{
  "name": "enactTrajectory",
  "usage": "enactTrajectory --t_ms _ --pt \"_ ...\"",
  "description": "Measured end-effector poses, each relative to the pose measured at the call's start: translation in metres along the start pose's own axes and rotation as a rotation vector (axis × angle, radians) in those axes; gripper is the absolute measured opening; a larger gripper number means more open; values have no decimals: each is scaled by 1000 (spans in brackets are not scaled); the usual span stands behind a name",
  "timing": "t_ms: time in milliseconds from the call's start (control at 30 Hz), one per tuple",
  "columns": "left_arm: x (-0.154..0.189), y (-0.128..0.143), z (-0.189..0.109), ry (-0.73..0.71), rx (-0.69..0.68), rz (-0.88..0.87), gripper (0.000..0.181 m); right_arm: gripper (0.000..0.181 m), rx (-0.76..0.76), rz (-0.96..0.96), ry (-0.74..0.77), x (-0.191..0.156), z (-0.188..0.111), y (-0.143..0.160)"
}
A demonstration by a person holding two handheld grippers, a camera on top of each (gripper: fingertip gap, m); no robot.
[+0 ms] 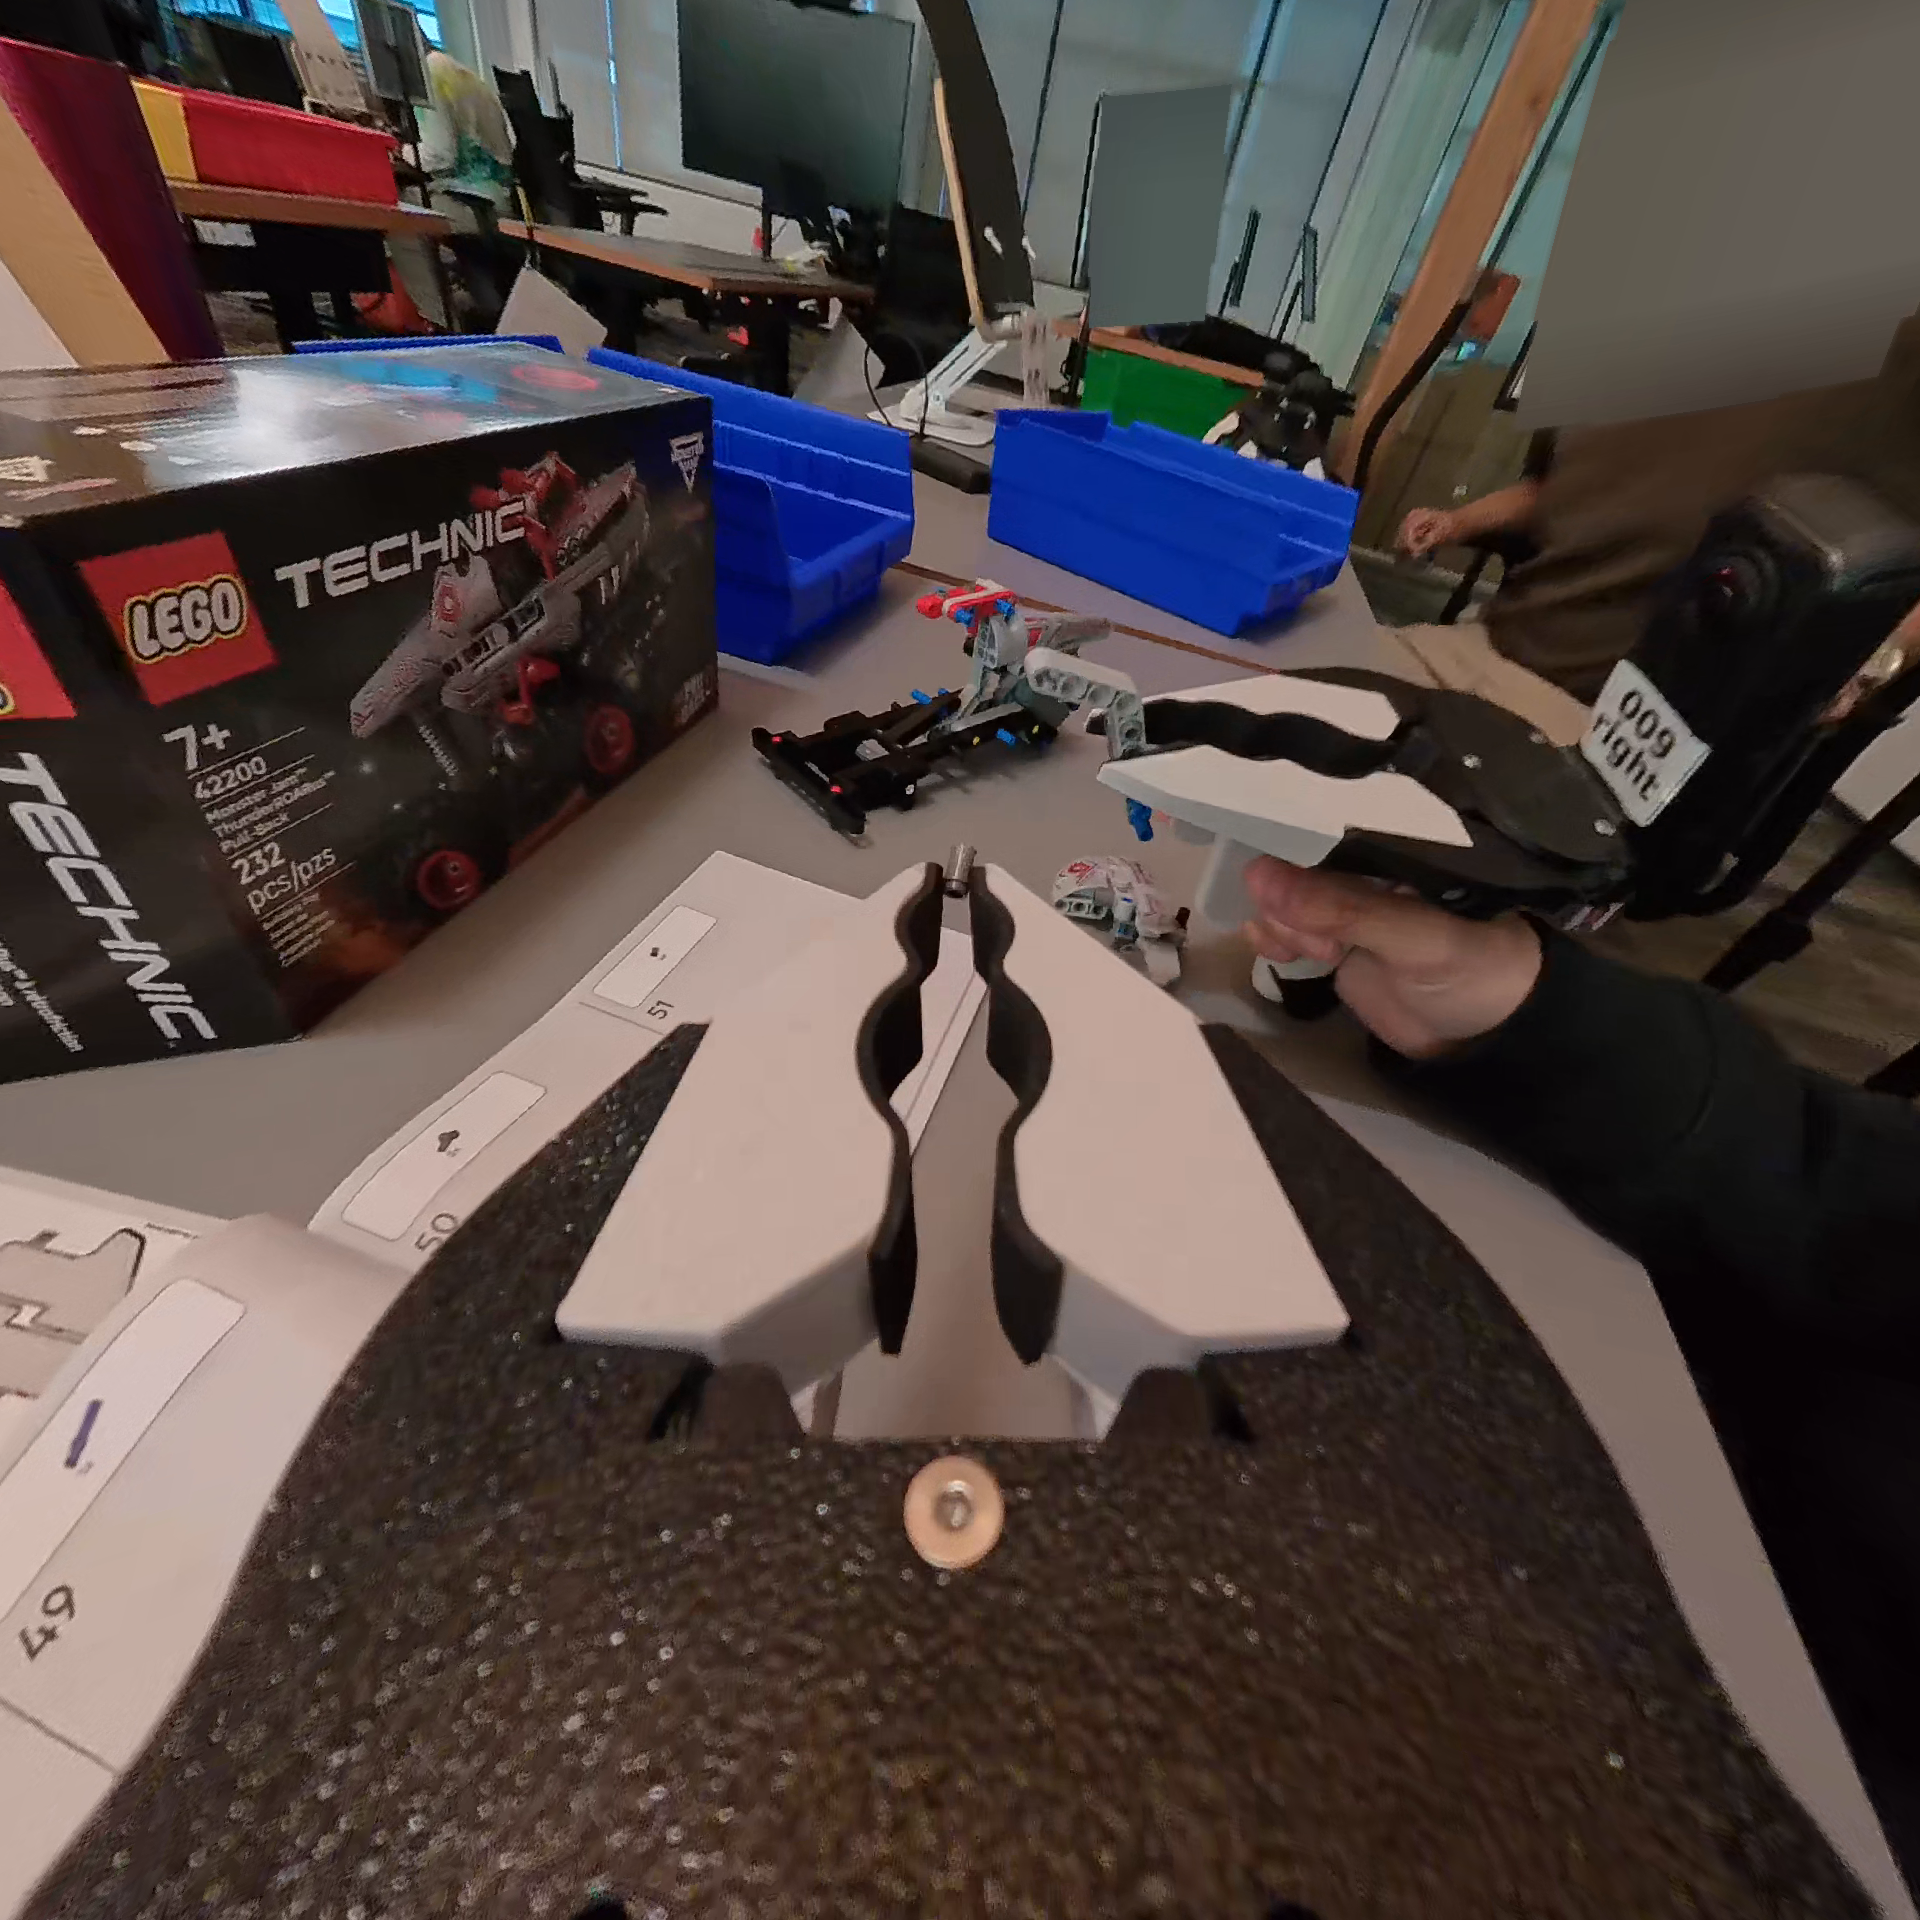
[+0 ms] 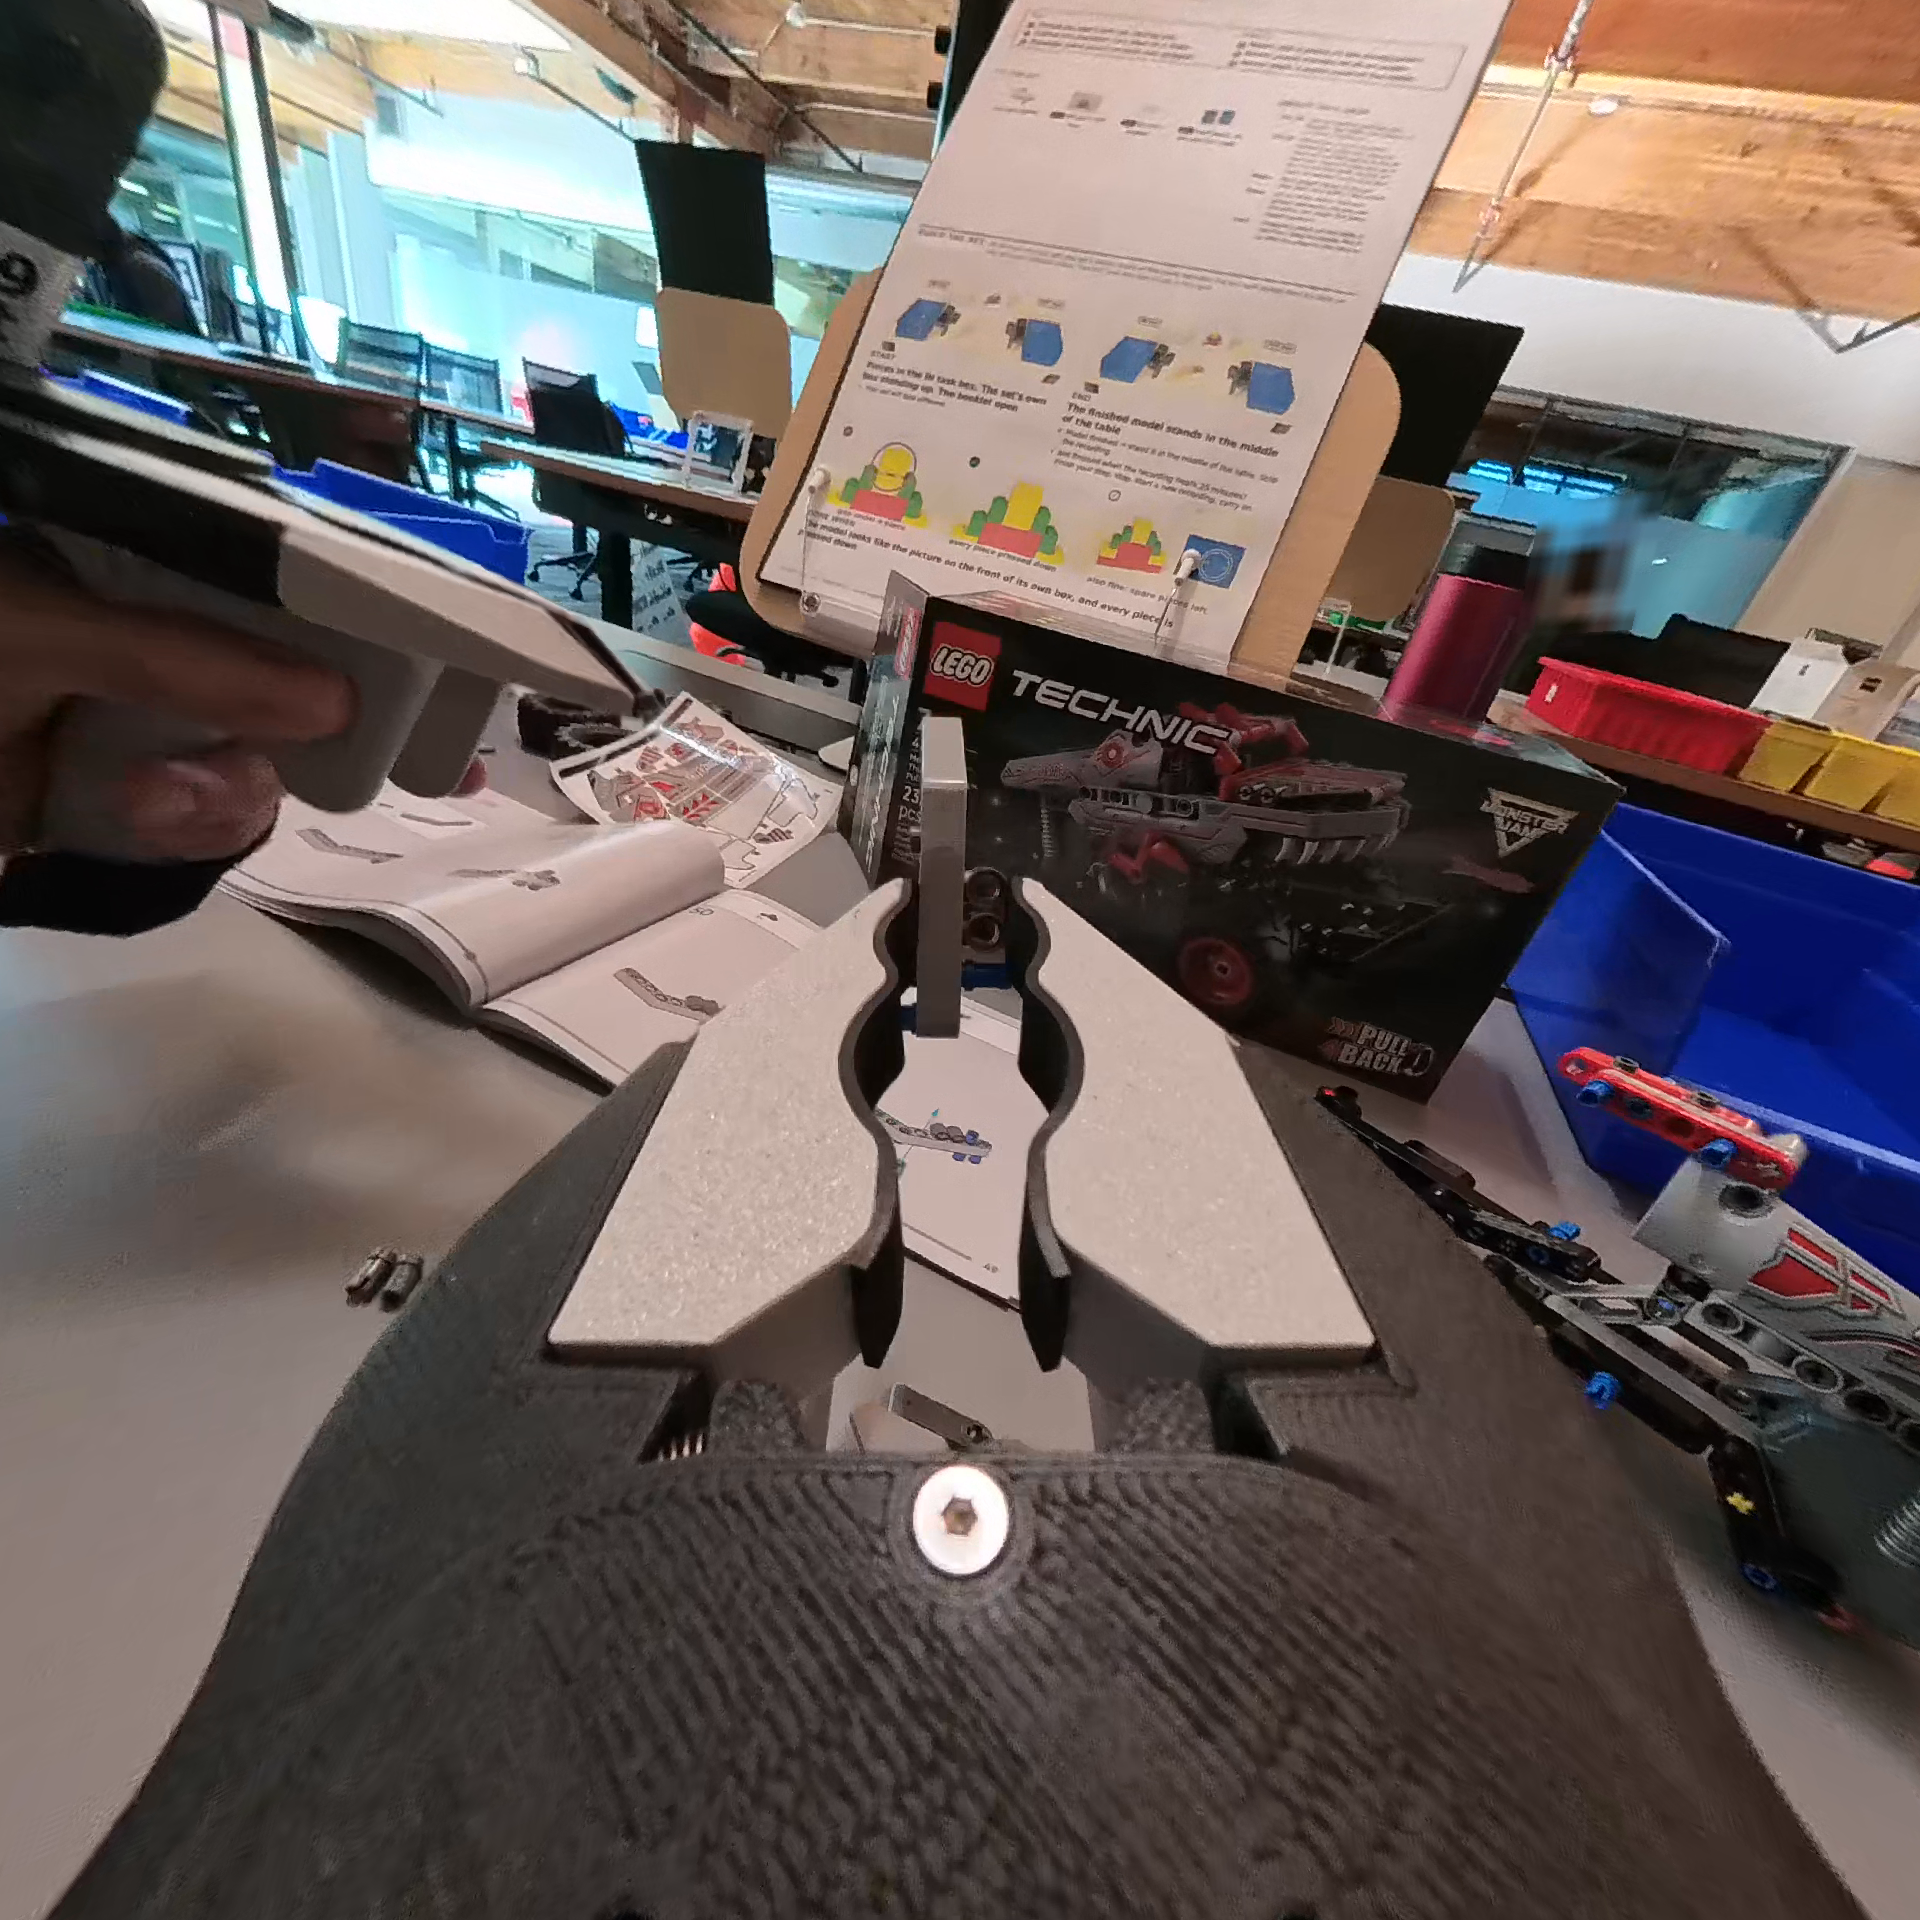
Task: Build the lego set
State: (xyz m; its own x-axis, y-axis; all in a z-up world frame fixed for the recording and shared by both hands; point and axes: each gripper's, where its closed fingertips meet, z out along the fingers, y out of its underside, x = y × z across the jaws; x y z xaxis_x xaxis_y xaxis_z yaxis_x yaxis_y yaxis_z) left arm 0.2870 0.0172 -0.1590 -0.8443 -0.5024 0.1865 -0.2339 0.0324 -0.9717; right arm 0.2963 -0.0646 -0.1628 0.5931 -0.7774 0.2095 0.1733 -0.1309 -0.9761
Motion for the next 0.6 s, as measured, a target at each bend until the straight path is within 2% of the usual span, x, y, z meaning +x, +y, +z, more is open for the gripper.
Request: enactTrajectory --t_ms 167,233,433,600 --pt "-6 -6 -5 7 67 -106 3 15 -16 -27 12 0 0 3" --pt "-5 -2 -4 31 52 -125 3 15 -16 -15 4 0 0 4" --pt "1 4 1 31 15 -89 3 15 20 -6 -7 0 -2 -1" --pt "3 5 3 43 14 -106 3 15 45 80 -62 -4 -4 -5"
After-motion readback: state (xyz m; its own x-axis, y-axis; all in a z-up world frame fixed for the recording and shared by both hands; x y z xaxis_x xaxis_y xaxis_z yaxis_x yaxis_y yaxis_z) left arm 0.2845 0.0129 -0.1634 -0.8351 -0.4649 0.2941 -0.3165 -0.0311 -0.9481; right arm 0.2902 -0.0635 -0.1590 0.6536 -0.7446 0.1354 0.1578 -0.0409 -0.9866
